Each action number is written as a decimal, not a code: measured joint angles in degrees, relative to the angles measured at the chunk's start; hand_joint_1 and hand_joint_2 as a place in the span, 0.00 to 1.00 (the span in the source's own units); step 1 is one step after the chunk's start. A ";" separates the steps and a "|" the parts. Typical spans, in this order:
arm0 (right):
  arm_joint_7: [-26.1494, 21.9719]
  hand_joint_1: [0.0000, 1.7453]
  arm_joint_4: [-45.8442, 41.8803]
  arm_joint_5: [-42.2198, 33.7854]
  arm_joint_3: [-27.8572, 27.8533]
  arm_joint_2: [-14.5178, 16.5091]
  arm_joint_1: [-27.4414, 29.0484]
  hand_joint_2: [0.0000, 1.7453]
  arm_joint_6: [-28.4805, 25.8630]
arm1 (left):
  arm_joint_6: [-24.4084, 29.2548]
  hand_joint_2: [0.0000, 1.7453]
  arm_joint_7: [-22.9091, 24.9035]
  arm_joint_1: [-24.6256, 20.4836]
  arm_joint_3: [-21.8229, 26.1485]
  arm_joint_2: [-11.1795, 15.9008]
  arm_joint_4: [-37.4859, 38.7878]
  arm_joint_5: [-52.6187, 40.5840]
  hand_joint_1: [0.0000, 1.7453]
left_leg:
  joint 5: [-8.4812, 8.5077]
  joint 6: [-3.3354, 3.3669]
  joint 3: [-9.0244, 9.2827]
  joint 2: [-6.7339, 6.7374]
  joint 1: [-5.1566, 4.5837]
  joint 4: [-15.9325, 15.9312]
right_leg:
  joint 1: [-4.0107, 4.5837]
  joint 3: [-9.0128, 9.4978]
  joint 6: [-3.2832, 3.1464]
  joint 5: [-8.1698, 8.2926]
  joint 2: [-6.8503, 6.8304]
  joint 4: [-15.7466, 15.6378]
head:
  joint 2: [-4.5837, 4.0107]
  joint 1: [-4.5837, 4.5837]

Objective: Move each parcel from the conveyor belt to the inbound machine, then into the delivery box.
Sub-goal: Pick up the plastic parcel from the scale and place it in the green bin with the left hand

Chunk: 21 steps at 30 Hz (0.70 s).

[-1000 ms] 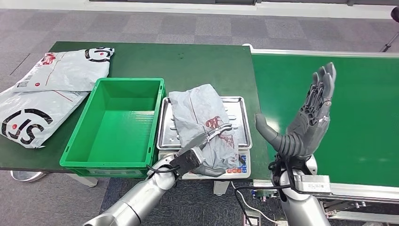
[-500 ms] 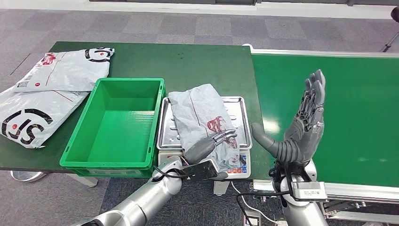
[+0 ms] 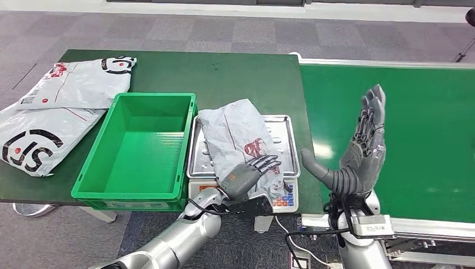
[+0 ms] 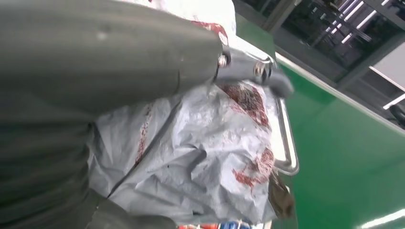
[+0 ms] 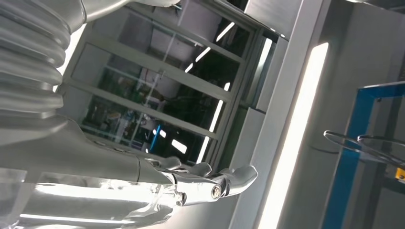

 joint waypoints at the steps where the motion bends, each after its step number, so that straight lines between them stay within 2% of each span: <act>1: -0.01 0.00 0.00 -0.15 -0.01 0.00 0.07 1.00 0.05 | -0.17 1.00 -0.31 0.04 0.00 0.01 0.05 0.09 0.09 | 0.00 0.00 0.00 0.00 0.00 0.00 | 0.00 0.00 0.00 0.00 0.00 0.00 | 0.00 0.00; 3: -0.01 0.00 0.00 -0.28 -0.01 0.00 0.15 1.00 0.06 | -0.31 1.00 -0.58 0.07 0.00 0.01 0.15 0.20 0.13 | 0.00 0.00 0.00 0.00 0.00 0.00 | 0.00 0.00 0.00 0.00 0.00 0.00 | 0.00 0.00; 4: 0.00 0.00 0.00 -0.32 -0.01 0.00 0.18 1.00 0.06 | -0.35 1.00 -0.65 0.08 0.00 0.01 0.17 0.23 0.26 | 0.00 0.00 0.00 0.00 0.00 0.00 | 0.00 0.00 0.00 0.00 0.00 0.00 | 0.00 0.00; 6: 0.01 0.00 0.00 -0.37 -0.01 0.00 0.21 1.00 0.06 | -0.39 1.00 -0.73 0.08 0.00 0.01 0.20 0.29 0.70 | 0.00 0.00 0.00 0.00 0.00 0.00 | 0.00 0.00 0.00 0.00 0.00 0.00 | 0.00 0.00; 7: 0.01 0.00 0.00 -0.38 -0.01 0.00 0.21 1.00 0.05 | -0.46 1.00 -0.78 0.08 0.00 0.01 0.21 0.34 0.88 | 0.00 0.00 0.00 0.00 0.00 0.00 | 0.00 0.00 0.00 0.00 0.00 0.00 | 0.00 0.00; 8: 0.01 0.00 0.00 -0.39 -0.01 0.00 0.22 1.00 0.03 | -0.55 1.00 -0.90 0.08 0.00 0.01 0.22 0.40 0.98 | 0.00 0.00 0.00 0.00 0.00 0.00 | 0.00 0.00 0.00 0.00 0.00 0.00 | 0.00 0.00; 21: 0.00 0.00 0.02 -1.46 -0.01 0.00 0.25 1.00 -0.88 | -0.06 1.00 -6.11 0.13 0.68 0.08 0.15 1.55 1.00 | 0.00 0.00 -0.01 -0.02 0.00 0.00 | 0.00 0.02 0.00 -0.01 -0.01 0.00 | 0.00 0.00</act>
